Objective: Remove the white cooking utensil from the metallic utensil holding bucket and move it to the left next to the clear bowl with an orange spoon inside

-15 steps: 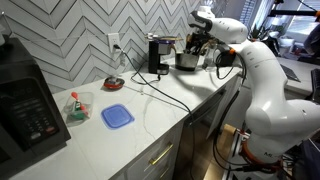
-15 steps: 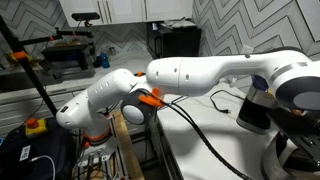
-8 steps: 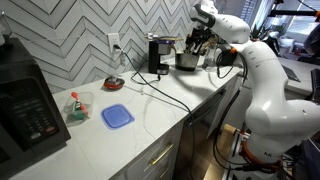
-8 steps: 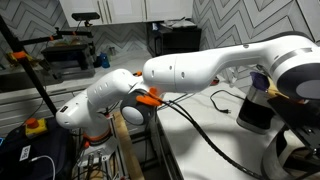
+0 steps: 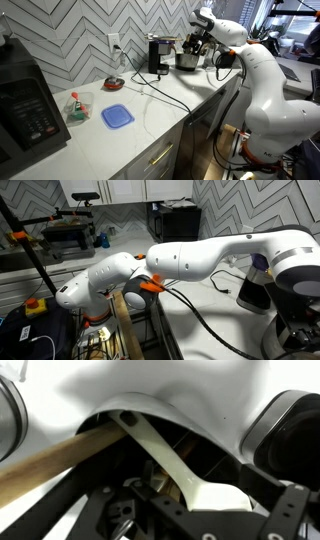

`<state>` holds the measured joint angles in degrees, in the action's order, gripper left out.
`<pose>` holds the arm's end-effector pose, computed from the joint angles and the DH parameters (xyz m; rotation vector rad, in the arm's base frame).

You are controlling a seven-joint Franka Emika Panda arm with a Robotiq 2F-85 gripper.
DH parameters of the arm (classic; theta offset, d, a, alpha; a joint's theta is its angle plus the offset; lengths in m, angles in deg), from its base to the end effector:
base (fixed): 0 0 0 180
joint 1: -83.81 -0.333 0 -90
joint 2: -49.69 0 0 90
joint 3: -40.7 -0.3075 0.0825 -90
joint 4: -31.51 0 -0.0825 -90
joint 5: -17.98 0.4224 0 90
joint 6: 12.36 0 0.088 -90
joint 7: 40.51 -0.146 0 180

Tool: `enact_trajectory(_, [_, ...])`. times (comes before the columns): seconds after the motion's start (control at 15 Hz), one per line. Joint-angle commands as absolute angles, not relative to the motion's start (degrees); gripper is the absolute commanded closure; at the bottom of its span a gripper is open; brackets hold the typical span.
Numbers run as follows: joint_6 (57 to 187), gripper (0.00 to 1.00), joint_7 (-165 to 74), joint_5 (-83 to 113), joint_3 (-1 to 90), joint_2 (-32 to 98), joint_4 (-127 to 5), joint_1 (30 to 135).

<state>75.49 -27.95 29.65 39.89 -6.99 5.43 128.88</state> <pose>0.5977 -0.5491 0.4339 -2.8739 0.8006 -0.2708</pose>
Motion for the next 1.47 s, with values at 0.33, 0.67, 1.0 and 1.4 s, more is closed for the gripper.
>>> enact_trajectory(0.33, [77.6,0.14,-34.6,35.3,36.8,-7.2,5.5,133.1])
enact_trajectory(0.67, [78.7,0.17,-34.5,34.7,37.2,-8.6,6.0,133.2])
enact_trajectory(1.0, [81.2,0.18,-37.0,33.6,37.9,-9.7,5.8,132.1])
enact_trajectory(1.4, [76.9,0.51,-36.1,31.7,38.5,-10.5,6.2,130.2])
